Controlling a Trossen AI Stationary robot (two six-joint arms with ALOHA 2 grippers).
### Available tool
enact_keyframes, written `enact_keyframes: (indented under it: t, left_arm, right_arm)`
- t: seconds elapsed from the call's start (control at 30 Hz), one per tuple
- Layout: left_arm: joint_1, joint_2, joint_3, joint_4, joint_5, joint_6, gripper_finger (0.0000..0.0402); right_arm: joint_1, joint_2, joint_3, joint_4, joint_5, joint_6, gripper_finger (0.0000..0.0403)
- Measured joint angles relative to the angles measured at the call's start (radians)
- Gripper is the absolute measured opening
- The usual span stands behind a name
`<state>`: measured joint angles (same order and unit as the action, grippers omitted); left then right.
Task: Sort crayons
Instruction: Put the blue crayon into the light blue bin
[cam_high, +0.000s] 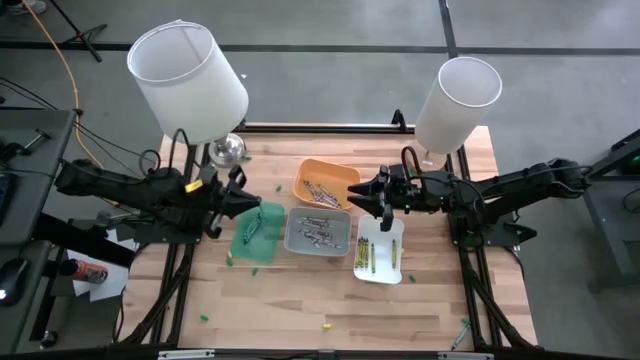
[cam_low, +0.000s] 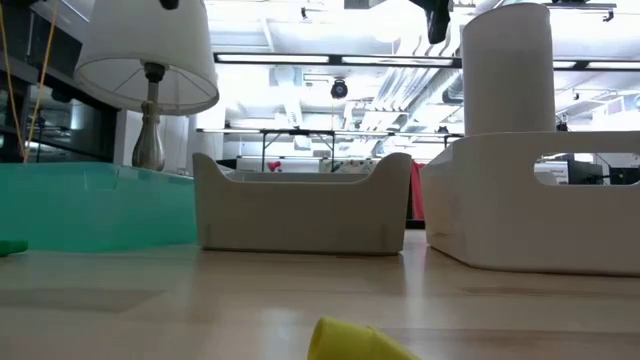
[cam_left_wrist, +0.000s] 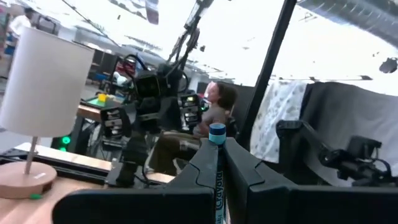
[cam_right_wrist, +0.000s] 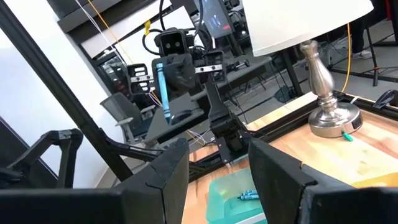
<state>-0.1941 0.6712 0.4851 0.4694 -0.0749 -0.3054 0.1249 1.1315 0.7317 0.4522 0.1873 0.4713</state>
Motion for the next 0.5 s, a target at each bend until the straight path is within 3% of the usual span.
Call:
enact_keyframes:
  t: [0.5]
  left_arm:
    - [-0.003, -0.015, 0.000, -0.001, -0.027, 0.019, 0.0000]
  right_arm:
    - [0.000, 0.000, 0.000, 0.000, -0.003, 0.000, 0.0160]
